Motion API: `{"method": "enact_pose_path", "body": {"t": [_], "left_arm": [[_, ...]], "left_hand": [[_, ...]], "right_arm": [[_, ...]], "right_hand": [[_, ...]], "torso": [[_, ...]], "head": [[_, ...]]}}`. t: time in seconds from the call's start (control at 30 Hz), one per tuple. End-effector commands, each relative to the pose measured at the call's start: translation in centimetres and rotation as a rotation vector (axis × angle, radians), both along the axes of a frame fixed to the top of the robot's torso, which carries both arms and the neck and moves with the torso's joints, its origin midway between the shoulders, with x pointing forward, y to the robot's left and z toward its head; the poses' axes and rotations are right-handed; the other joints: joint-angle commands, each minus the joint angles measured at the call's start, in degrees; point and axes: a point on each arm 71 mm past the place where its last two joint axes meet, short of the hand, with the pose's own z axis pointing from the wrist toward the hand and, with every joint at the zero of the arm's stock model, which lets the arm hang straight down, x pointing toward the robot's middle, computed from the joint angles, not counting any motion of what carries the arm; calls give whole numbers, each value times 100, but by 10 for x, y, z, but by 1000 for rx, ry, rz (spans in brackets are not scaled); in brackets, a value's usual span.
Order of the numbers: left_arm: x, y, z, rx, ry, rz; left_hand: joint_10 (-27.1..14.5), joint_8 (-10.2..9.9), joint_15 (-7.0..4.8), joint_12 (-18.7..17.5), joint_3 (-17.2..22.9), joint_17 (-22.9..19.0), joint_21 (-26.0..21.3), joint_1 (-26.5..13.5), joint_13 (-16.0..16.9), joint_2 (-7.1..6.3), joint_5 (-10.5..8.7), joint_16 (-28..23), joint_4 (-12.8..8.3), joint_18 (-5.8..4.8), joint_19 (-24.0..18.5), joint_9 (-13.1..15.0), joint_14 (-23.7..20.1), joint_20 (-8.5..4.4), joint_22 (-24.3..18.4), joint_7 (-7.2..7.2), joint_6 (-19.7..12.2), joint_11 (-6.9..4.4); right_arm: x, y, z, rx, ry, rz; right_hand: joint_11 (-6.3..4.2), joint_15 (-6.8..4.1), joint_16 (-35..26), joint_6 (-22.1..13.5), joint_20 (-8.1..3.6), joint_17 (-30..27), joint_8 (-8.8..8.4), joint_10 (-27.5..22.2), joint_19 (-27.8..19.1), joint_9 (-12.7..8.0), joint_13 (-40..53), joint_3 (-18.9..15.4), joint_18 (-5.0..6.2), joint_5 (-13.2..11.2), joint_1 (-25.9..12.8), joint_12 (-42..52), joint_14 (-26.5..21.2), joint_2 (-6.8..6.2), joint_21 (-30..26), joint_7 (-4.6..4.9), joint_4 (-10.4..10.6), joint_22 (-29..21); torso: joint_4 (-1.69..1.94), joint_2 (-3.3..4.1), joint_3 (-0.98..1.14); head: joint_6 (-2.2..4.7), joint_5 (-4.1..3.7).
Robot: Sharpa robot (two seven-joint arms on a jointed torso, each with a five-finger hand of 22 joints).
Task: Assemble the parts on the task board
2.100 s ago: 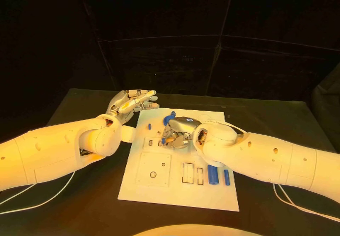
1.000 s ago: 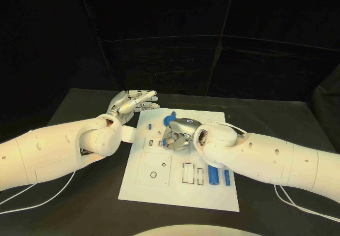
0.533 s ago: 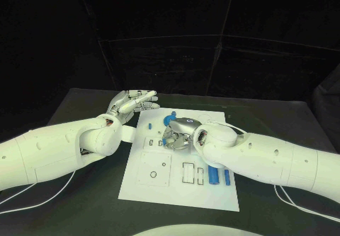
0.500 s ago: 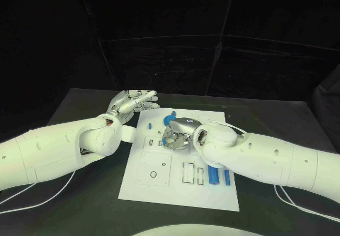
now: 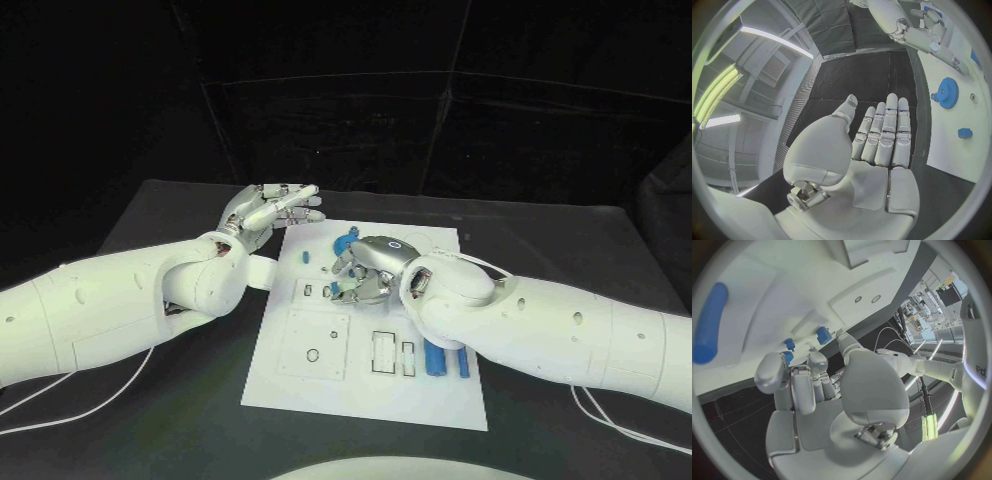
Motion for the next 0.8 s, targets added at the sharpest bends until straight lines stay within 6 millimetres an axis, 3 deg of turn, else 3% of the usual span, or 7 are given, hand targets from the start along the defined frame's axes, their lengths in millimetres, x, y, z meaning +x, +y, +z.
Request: {"method": "enact_pose_path", "body": {"t": [0.03, 0.17, 0.3, 0.53, 0.6, 0.73, 0.8], "left_arm": [[0, 0, 1, 14, -4, -21], [0, 1, -1, 61, 3, -52], [-3, 0, -5, 158, 54, -149], [-5, -4, -9, 457, 189, -395], [-6, -4, -10, 580, 218, -459], [-2, -3, -9, 805, 276, -491], [1, -2, -8, 885, 287, -473]], "left_hand": [[96, -19, -11, -1, 4, 37, 8, -7, 8, 77, -4, -7, -51, 52, 110, 6, 111, 6, 15, -41, 72, -27], [525, 20, -309, 140, -34, 366, 417, -81, 69, 70, 27, 521, -60, 15, 912, 16, 1176, -328, 186, -180, 245, -237], [896, 68, -540, 221, -104, 829, 790, -211, 137, 43, -1, 1085, -13, 37, 1560, 36, 1900, -553, 347, -287, 459, -389], [1078, 60, -610, 432, -302, 2118, 1133, -453, 373, 49, 13, 2532, 178, 7, 1807, 54, 1780, -664, 546, -332, 460, -433], [1094, 151, -636, 664, -275, 2833, 1242, -415, 546, 71, 27, 3315, 168, -1, 1794, 88, 1609, -673, 624, -356, 467, -468], [1315, 581, -817, 1679, -443, 5475, 1867, -657, 1261, 18, 42, 6137, 406, 11, 2187, 264, 2036, -865, 1010, -578, 668, -690], [1309, 766, -861, 2083, -491, 6219, 2067, -749, 1563, 105, 10, 6845, 539, 14, 2235, 352, 2175, -917, 1147, -634, 736, -750]], "right_arm": [[-4, -7, 14, 129, -89, -7], [-11, -25, 22, 185, -85, 23], [-10, -49, 35, 214, 11, 52], [-1, -98, 56, 313, 184, -6], [3, -114, 61, 363, 228, -48], [15, -145, 64, 480, 315, -159], [19, -156, 65, 502, 327, -191]], "right_hand": [[10, 40, -51, -36, 51, 449, 4, -50, 3, 10, -14, -122, -75, 103, 65, -19, 342, -43, -13, 1, 51, 28], [9, 39, -67, -34, 52, 428, 15, -51, 1, 14, -18, -179, -74, 133, 108, -16, 338, -30, -16, -1, 88, 20], [-3, 31, -197, -1, 48, 245, 46, -141, -48, 25, -127, -170, -55, 106, 263, -137, 288, 121, -71, -12, 95, -87], [-75, -30, -702, 219, -3, -386, 215, -223, -348, 66, -305, -134, 56, 236, 552, -318, 112, 303, -452, -86, -23, -758], [-94, -51, -746, 288, -22, -422, 273, -199, -359, 78, -296, -108, 63, 361, 605, -302, 114, 354, -500, -106, -52, -821], [-109, -67, -810, 310, -45, -476, 318, -206, -379, 74, -327, -72, 80, 526, 648, -330, 120, 410, -584, -114, -84, -951], [-109, -68, -813, 308, -46, -478, 320, -205, -380, 73, -328, -69, 81, 537, 650, -330, 121, 413, -590, -114, -86, -961]], "torso": [[-14, -13, -1], [-10, -25, 0], [-9, -73, 24], [-47, -205, 53], [-52, -236, 62], [-62, -310, 111], [-67, -338, 125]], "head": [[12, 5], [39, 5], [24, 6], [-2, 31], [-23, 49], [-61, 84], [-76, 95]]}}
